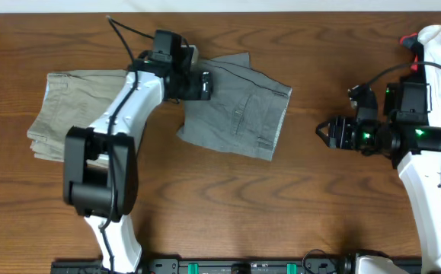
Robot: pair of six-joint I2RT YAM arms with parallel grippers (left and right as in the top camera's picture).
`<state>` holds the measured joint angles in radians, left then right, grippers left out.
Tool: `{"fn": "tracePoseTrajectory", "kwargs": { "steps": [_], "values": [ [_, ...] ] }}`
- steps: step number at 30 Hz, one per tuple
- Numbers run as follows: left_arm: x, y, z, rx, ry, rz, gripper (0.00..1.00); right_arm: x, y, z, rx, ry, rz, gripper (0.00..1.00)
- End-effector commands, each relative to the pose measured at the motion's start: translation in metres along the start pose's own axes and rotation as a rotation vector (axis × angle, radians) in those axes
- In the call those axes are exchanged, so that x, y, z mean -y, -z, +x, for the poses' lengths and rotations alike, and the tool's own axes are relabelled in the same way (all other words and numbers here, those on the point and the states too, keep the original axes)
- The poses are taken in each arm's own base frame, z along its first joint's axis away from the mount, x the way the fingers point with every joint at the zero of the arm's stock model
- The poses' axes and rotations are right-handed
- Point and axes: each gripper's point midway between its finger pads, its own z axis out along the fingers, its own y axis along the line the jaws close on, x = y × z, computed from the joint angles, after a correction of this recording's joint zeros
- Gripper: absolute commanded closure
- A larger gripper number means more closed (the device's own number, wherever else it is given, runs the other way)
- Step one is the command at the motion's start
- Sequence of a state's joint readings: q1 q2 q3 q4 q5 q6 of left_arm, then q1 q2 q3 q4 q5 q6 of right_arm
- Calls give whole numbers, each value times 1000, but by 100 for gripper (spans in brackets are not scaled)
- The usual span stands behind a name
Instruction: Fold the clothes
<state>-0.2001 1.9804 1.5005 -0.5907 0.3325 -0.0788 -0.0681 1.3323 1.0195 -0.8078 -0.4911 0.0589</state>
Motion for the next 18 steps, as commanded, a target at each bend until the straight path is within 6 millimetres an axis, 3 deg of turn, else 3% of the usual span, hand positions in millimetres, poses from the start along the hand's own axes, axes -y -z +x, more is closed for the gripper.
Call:
{"fn": "tracePoseTrajectory", "kwargs": {
  "steps": [1, 5, 11, 14, 18],
  "values": [
    [10, 45, -5, 34, 5, -2, 2, -11, -26, 6, -72, 29, -43, 39],
    [14, 47, 43, -147, 30, -21, 5, -13, -70, 6, -122, 32, -39, 41],
    [12, 16, 104, -310, 41, -35, 5, 2, -131, -14, -77, -45, -32, 32],
    [10, 3, 124, -339, 34, -35, 5, 9, -154, -17, -66, -80, -44, 29],
    [7, -5, 132, -339, 32, -35, 6, -5, -179, -20, -60, -58, -193, 27]
  ]
}}
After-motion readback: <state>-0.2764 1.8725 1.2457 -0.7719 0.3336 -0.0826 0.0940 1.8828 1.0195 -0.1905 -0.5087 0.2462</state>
